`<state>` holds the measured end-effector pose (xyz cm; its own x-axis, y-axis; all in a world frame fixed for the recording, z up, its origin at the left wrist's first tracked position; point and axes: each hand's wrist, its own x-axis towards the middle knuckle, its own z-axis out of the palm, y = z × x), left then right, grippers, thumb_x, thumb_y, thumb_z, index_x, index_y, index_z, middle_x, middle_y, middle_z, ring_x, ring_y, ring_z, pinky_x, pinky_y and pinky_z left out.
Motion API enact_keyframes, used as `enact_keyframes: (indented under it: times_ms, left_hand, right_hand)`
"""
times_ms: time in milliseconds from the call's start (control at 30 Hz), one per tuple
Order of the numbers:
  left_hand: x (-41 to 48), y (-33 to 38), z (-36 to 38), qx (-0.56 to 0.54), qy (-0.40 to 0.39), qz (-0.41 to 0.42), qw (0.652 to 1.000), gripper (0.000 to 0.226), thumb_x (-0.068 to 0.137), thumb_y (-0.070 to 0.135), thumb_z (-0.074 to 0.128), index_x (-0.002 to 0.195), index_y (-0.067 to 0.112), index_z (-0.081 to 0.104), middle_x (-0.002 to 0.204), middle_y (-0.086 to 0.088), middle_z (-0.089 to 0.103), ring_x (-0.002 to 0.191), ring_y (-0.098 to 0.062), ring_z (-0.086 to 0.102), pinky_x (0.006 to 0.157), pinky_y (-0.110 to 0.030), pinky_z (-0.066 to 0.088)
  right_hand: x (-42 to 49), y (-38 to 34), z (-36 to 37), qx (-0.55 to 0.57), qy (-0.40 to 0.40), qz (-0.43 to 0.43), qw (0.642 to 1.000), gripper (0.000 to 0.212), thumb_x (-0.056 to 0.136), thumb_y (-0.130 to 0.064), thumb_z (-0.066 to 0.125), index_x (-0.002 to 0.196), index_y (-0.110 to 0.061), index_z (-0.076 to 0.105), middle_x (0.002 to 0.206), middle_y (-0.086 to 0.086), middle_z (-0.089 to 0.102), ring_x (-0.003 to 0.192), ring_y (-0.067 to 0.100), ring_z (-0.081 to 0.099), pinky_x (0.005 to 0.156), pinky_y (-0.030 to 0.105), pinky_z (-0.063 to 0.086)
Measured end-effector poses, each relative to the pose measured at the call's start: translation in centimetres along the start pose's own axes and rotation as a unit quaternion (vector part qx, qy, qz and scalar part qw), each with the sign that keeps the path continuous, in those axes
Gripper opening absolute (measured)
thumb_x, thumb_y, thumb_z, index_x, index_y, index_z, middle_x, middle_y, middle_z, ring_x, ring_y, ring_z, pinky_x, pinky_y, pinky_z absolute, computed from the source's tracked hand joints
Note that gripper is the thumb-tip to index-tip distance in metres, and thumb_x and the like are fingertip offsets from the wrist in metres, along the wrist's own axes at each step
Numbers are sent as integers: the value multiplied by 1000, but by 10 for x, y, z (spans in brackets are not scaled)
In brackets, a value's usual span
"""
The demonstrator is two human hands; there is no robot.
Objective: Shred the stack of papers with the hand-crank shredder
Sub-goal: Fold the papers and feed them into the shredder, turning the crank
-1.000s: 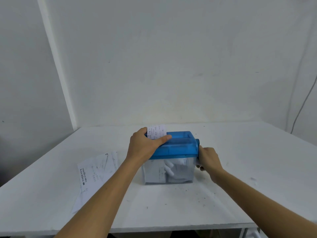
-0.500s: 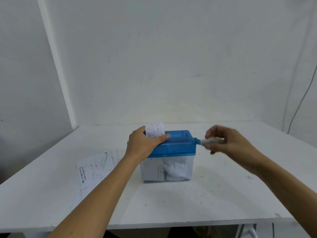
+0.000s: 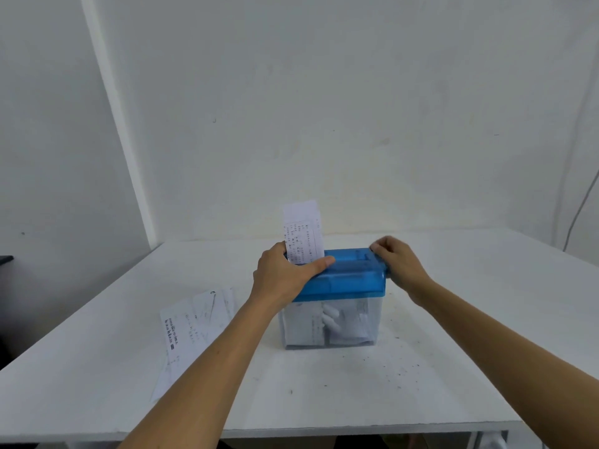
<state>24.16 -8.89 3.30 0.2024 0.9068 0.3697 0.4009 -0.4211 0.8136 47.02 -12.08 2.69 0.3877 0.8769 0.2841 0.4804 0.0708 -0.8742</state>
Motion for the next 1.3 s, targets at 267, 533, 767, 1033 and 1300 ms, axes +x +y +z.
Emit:
enact_keyframes:
  times_ms: [267,533,767,1033,1300]
  left_hand:
    - [0,0,2,5,6,1,1000,85,65,72,76,133,24,55,130,8,59,108,-13,53,95,-38,56]
    - [-6,10,0,14,-12,1,1000,91,44,82,73,117,35,47,114,15,52,103,-15,54,77,-27,55]
    - [-4,8,-3,38,-15,-7,999,113,29,98,64,117,28,54,113,14,59,101,-13,59,83,-31,57]
    - [-5,9,-4,8,-23,-14,1000,96,39,83,73,116,27,57,107,15,60,89,-1,56,75,-23,51]
    - [-4,8,-5,24,-33,-19,999,108,34,90,68,121,27,55,113,13,60,101,-13,59,79,-26,51]
  right_hand:
    - [-51,40,5,-48,-64,48,996,29,107,-26,37,100,-8,59,87,9,65,71,18,59,62,29,53]
    - [-86,9,-39,-84,-181,14,980,31,100,-34,51,83,-10,61,70,2,59,66,14,56,62,25,51]
    - [-79,-46,-83,-177,-181,-85,964,28,91,-40,68,77,-16,68,56,-10,54,55,5,46,54,16,38]
    - [-13,-49,-52,-106,10,-121,987,23,91,-39,68,102,-22,56,91,-2,65,82,17,63,68,30,54]
    - [-6,7,1,-86,-19,26,996,31,105,-32,46,96,-4,56,97,18,67,90,35,67,77,45,61]
